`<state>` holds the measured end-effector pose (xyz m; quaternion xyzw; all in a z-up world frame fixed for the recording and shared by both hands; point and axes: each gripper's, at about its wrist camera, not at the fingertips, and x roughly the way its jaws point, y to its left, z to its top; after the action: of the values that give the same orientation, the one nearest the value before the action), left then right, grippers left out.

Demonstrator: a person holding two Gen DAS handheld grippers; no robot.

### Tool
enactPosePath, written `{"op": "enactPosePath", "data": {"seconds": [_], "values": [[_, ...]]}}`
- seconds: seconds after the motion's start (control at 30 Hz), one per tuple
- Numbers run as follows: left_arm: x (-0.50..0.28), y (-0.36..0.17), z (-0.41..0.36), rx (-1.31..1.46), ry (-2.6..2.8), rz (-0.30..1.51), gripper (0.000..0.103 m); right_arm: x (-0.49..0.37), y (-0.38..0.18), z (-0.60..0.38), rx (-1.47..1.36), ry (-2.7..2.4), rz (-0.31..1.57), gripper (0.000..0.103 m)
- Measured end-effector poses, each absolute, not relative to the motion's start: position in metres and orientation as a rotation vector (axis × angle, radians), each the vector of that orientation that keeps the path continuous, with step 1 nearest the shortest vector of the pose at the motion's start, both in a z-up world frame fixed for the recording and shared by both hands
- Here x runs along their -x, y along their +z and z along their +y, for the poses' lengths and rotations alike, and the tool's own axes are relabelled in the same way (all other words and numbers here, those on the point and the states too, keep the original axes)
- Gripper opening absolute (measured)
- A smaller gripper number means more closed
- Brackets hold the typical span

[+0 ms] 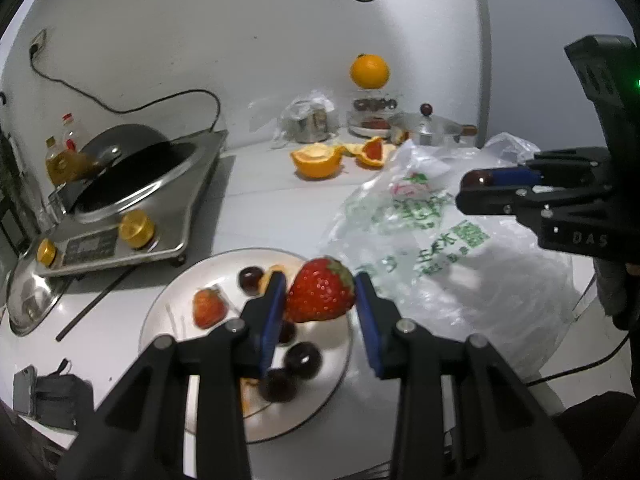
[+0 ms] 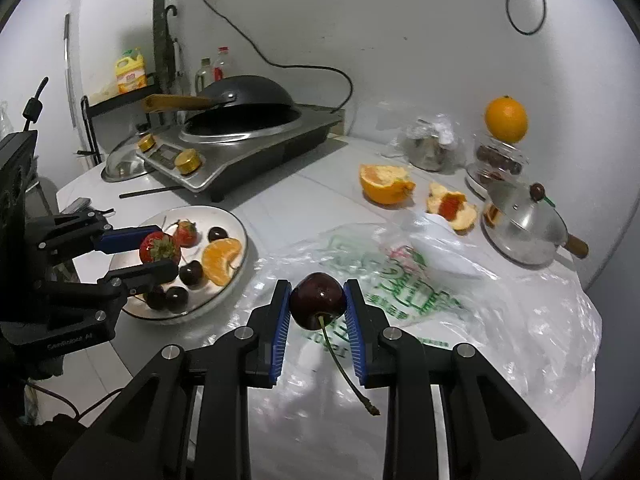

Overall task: Organize fruits
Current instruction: 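Lower and release the strawberry on the plate with the left gripper while the right lowers the cherry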

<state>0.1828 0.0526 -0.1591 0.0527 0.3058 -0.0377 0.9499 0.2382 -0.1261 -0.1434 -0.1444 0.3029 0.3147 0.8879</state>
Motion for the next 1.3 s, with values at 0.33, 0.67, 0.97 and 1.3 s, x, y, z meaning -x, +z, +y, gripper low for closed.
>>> {"op": "enactPosePath", "data": {"seconds": [0.33,0.67,0.97,1.3], "values": [[-0.170,-0.166,0.090,-0.073,-0.038,0.616,0.036,-0.230,-0.141,-0.091,0.347,0.676,0.625,0.028],[-0.166,-0.180,0.120,-0.030,0.004,0.630,0.036,-0.227,-0.144,-0.064,0.392,0.702,0.633,0.028],[-0.180,-0.196,0.135,-0.033,0.013,0.656,0.036,-0.232,-0.152,-0.048,0.411,0.710,0.652,0.028],[-0.198,-0.211,0.145,0.004,0.000,0.698,0.037,-0.241,-0.158,-0.032,0.427,0.720,0.668,0.028]]}}
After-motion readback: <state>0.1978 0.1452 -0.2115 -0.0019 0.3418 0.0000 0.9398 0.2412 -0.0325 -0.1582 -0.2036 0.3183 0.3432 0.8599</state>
